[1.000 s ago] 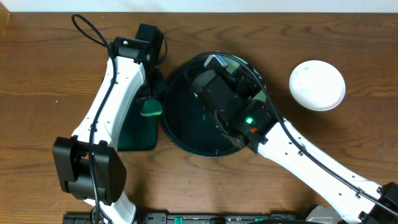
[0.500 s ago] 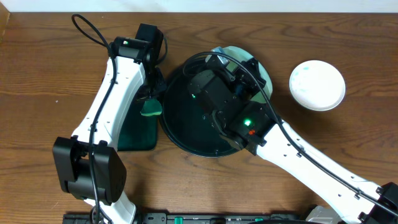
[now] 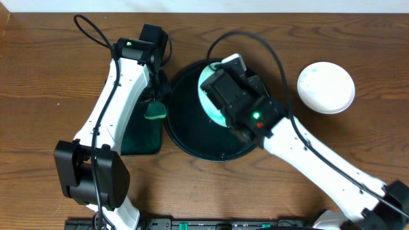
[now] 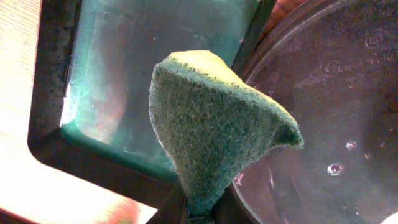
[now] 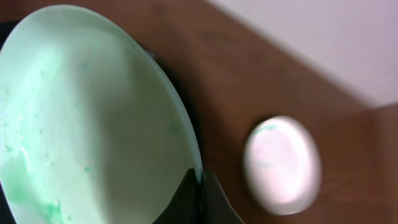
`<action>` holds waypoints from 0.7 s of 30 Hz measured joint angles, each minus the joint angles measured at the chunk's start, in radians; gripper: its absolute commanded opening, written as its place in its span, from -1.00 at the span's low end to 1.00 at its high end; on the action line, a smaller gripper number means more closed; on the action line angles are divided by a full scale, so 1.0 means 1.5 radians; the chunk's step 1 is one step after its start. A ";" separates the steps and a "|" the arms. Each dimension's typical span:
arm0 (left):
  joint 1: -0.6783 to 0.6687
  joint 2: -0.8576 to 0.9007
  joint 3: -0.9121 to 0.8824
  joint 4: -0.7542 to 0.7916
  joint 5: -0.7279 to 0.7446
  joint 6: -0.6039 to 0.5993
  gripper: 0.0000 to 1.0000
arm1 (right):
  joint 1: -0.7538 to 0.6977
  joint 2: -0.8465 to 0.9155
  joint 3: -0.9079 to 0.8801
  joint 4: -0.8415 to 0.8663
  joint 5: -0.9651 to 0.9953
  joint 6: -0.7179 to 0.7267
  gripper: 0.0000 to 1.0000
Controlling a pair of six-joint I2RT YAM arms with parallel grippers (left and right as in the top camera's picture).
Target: Clean dirty plates on tray and stack at the side
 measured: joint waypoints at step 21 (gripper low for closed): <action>0.000 0.000 0.000 0.003 0.070 0.033 -0.86 | -0.099 0.228 0.007 0.019 -0.159 0.301 -0.98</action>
